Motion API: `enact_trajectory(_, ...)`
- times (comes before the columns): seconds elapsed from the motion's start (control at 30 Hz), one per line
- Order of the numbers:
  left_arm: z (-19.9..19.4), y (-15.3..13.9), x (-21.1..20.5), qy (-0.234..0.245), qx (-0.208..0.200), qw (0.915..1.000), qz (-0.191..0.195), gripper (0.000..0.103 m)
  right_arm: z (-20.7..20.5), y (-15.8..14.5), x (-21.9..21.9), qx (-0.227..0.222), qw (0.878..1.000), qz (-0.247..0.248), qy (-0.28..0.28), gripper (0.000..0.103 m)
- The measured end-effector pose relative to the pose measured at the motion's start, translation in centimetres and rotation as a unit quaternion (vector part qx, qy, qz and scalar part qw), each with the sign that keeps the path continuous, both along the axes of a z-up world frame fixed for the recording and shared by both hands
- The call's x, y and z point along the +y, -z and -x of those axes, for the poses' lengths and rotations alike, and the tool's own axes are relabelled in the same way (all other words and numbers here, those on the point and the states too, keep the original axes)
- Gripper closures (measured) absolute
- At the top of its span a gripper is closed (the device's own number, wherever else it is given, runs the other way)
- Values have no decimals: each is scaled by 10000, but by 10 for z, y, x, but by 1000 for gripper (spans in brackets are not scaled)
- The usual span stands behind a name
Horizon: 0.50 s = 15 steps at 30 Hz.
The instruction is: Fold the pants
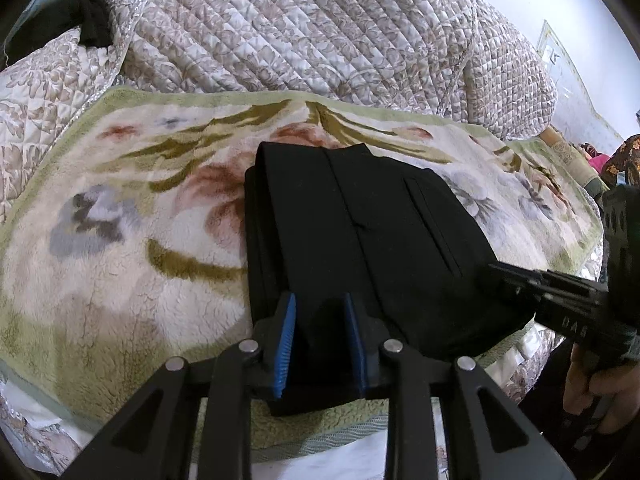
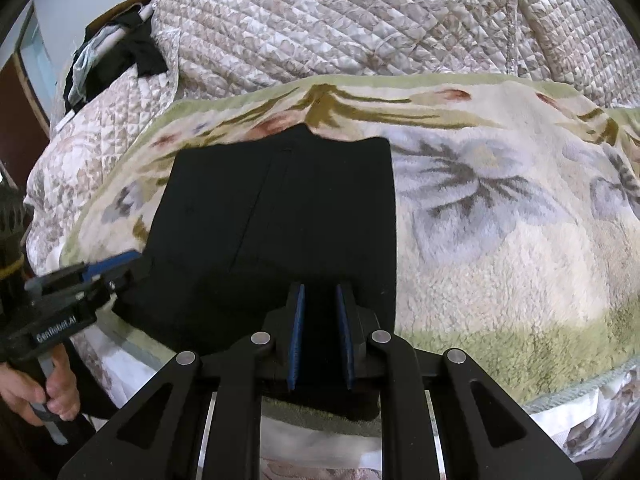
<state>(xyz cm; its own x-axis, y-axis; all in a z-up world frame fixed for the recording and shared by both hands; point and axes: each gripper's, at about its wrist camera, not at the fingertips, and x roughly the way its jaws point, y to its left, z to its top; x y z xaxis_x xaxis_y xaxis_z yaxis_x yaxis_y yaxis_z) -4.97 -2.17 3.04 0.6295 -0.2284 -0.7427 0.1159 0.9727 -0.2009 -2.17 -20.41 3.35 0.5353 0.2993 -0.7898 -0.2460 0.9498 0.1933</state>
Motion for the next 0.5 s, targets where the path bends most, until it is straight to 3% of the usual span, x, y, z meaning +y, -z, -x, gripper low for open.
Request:
enact_trajectory(0.27, -28, -17, 14, -173, 54, 9998, -32, 75, -56, -16, 11, 6, 9997, 149, -209, 94)
enact_trajectory(0.4, -65, -36, -3, 94, -169, 9998, -76, 75, -92, -16, 26, 63, 9988, 161, -459, 94)
enact_trajectory(0.5, -105, -20, -10, 271, 77, 9996, -2, 74, -117, -3, 29, 256, 9986, 145, -448, 94)
